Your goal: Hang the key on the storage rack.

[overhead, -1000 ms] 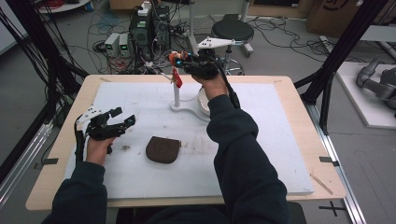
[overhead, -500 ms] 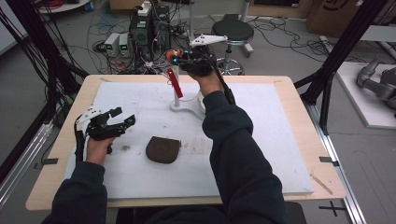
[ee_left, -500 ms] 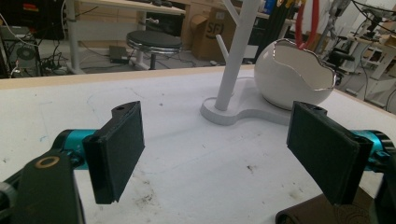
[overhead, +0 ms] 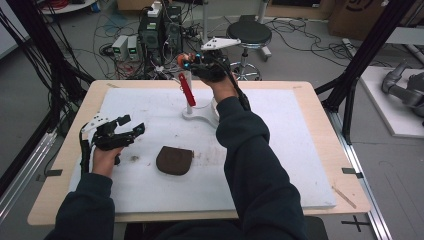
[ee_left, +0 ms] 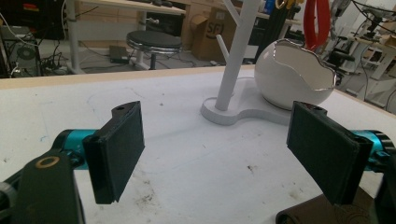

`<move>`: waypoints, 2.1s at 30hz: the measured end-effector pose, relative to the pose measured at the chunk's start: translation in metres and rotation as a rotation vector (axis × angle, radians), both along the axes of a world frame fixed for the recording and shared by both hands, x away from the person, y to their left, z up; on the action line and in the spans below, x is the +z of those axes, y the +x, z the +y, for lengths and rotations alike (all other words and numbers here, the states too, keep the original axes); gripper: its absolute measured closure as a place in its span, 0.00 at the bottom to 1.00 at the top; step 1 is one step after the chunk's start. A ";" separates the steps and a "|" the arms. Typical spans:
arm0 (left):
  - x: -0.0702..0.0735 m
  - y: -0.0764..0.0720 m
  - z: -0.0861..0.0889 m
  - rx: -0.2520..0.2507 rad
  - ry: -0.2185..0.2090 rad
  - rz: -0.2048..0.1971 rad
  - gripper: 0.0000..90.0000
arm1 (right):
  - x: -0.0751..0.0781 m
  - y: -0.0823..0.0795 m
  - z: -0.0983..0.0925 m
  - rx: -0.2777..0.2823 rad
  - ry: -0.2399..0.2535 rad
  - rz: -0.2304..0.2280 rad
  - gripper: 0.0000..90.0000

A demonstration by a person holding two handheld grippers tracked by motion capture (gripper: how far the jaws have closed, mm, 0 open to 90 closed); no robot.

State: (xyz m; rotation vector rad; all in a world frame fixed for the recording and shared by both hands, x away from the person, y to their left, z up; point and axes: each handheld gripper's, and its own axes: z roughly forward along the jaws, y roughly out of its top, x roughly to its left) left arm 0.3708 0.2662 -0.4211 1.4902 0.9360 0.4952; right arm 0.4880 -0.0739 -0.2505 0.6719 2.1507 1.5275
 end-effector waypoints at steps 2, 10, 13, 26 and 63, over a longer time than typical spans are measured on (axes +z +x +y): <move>0.000 0.000 0.000 -0.003 0.005 0.001 0.21 | 0.001 0.001 0.002 0.003 -0.004 -0.001 0.77; 0.000 0.000 0.001 -0.003 0.001 0.000 0.21 | 0.004 0.005 0.012 0.001 -0.043 -0.005 0.77; 0.000 0.000 0.001 -0.002 -0.001 0.002 0.21 | 0.003 0.006 0.014 0.007 -0.060 -0.006 0.77; 0.001 -0.001 0.000 -0.008 0.012 -0.004 0.21 | 0.009 -0.017 -0.016 -0.015 0.005 -0.050 0.55; 0.002 -0.002 -0.008 -0.023 0.025 -0.006 0.21 | -0.015 -0.003 -0.003 -0.077 -0.070 -0.021 0.81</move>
